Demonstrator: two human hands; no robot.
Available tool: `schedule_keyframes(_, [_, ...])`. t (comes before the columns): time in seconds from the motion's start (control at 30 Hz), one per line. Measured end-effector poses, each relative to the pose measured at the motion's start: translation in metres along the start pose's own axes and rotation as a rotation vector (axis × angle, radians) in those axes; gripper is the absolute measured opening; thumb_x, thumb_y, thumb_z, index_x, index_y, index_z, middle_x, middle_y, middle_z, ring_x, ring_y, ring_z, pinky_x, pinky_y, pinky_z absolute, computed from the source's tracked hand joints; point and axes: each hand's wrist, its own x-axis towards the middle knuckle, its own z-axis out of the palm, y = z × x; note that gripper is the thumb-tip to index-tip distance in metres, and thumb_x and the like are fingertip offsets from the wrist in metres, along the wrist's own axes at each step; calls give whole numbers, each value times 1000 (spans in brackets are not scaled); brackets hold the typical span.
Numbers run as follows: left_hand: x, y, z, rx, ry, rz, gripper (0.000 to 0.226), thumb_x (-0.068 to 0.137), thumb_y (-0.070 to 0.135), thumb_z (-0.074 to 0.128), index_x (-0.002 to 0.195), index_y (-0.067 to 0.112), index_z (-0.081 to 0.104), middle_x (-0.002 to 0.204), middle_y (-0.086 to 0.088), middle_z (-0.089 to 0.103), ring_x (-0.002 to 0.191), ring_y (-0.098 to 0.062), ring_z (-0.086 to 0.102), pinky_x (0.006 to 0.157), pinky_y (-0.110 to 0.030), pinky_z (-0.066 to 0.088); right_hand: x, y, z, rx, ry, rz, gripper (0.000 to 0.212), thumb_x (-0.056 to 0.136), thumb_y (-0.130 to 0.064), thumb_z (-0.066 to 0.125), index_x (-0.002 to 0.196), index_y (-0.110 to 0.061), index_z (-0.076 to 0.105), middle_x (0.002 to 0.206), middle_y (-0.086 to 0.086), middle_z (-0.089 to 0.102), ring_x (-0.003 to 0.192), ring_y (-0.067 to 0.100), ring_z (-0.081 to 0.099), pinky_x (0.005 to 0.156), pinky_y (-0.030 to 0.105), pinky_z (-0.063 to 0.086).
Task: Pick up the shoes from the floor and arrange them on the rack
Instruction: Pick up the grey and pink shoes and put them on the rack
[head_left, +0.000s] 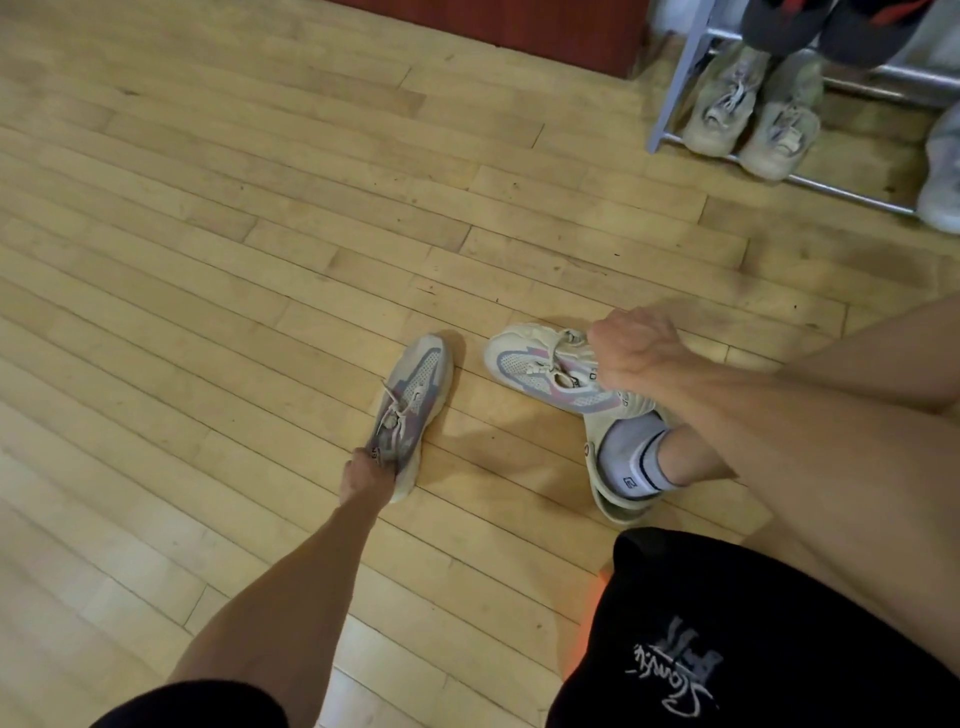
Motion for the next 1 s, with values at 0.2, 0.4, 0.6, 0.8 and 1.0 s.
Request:
schedule_keyframes(0.2, [1,-1,-19,-253,-172,-74,40,69,12,83,100,7,59,100,-10,58,90,-25,53,73,-38,50,-1,-10,-4,-66,-10,-23,30,90,-1,48,115,-5,64,112,11,63,104,26,63,76,31,47])
schedule_keyframes(0.4, [-25,22,-54,-381,-308,-51,24,70,8,82,85,-2,66,87,-16,68,70,-26,66,51,-31,58,-3,-4,-34,-187,44,-59,33,91,-3,49,122,-7,62,119,11,59,109,25,60,84,32,49])
schedule_keyframes(0.6, [-65,101,-112,-586,-172,237,27,72,9,81,96,4,70,80,-11,70,71,-25,68,59,-30,60,-21,43,-108,-86,216,-6,33,88,2,48,119,0,60,120,18,57,111,34,58,77,37,46])
schedule_keyframes(0.8, [-130,224,-180,-649,-108,556,26,72,3,79,96,4,70,65,-3,70,56,-14,67,54,-27,59,-55,124,-185,217,438,165,16,81,-7,58,70,-4,47,82,13,57,90,35,64,66,34,45])
schedule_keyframes(1.0, [-211,346,-222,-688,-143,826,23,75,7,78,97,7,70,79,-5,69,68,-15,65,59,-28,56,-95,233,-231,508,614,368,40,77,-24,70,57,-6,40,60,6,44,53,18,44,44,26,27])
